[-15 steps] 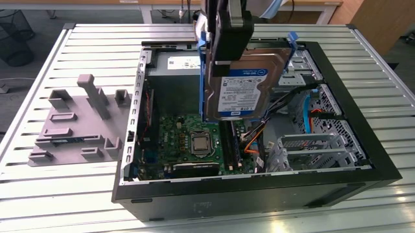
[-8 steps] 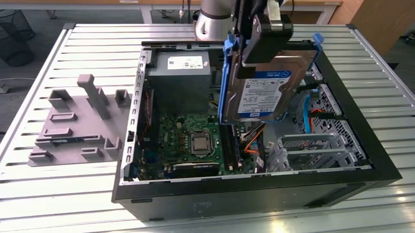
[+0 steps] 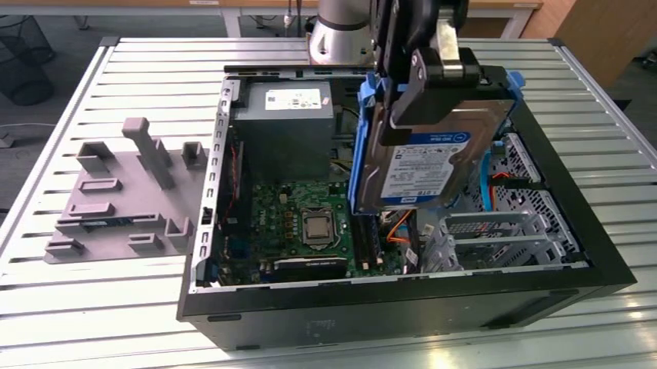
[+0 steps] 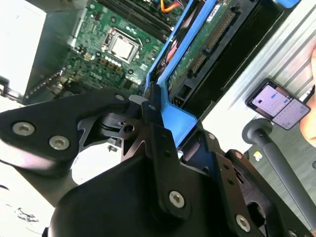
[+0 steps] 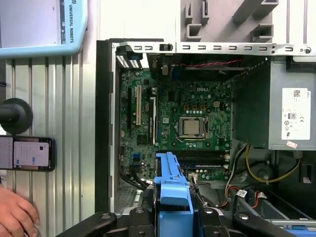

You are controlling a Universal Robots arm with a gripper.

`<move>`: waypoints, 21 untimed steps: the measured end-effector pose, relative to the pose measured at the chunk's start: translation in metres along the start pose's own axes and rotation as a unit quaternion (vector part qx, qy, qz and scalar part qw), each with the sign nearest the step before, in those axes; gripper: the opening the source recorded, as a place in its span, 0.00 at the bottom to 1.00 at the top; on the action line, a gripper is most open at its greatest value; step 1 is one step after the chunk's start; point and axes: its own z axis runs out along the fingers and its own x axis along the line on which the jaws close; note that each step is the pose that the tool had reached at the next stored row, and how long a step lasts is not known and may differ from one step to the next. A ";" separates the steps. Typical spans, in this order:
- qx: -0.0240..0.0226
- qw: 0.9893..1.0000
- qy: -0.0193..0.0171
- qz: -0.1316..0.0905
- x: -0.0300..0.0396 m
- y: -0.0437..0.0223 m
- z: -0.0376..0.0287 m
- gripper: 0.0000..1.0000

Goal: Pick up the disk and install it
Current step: 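Insert the disk into the insertion slot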

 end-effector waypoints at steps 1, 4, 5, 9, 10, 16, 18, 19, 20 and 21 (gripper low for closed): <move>0.000 1.000 0.000 0.000 0.0016 -0.0004 0.0005 0.36; 0.000 1.000 0.000 0.000 0.0040 -0.0061 0.0018 0.36; 0.000 1.000 0.000 0.000 0.0046 -0.0095 0.0022 0.36; -0.001 1.000 0.000 0.000 0.0067 -0.0234 0.0035 0.36; -0.001 1.000 0.000 0.000 0.0071 -0.0270 0.0038 0.36; -0.001 1.000 0.000 0.000 0.0078 -0.0441 0.0048 0.36; -0.001 1.000 0.000 0.000 0.0079 -0.0441 0.0049 0.36; -0.001 1.000 0.000 0.000 0.0085 -0.0440 0.0050 0.36; -0.001 1.000 0.000 0.000 0.0095 -0.0441 0.0051 0.36; -0.001 1.000 0.000 0.000 0.0108 -0.0442 0.0051 0.36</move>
